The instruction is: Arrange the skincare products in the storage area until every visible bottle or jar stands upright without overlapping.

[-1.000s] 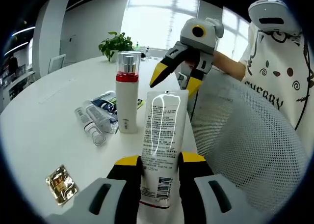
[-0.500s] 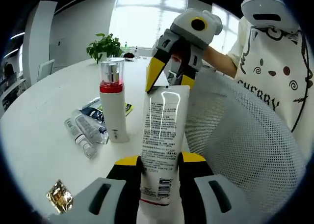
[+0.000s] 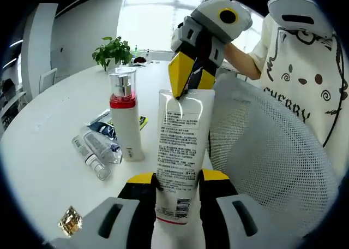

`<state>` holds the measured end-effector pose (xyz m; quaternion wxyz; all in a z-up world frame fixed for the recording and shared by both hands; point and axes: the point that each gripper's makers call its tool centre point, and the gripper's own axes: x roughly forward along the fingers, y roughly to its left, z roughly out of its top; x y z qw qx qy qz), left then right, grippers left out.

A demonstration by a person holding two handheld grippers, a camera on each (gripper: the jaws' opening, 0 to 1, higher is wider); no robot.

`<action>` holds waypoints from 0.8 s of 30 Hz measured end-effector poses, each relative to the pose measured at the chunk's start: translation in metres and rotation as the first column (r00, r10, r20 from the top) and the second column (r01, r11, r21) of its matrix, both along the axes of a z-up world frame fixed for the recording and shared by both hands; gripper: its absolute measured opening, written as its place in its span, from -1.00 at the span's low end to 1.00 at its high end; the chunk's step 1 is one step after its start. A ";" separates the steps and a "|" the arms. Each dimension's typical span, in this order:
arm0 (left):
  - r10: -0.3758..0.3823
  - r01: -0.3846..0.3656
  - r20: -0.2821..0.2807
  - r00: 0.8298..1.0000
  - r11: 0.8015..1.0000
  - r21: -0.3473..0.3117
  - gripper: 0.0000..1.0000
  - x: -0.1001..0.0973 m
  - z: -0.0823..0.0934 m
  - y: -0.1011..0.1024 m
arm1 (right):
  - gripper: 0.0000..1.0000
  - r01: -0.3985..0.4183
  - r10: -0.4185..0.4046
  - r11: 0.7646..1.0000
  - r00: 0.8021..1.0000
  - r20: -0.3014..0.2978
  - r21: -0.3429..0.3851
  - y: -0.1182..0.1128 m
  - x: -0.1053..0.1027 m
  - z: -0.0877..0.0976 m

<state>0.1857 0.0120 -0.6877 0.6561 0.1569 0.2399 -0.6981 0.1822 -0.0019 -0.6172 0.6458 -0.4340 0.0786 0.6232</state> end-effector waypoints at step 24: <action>0.033 -0.033 -0.012 0.999 0.999 -0.020 -0.47 0.005 0.011 0.002 | -0.88 -0.076 0.077 0.995 0.997 0.019 -0.063 0.027 0.016 0.017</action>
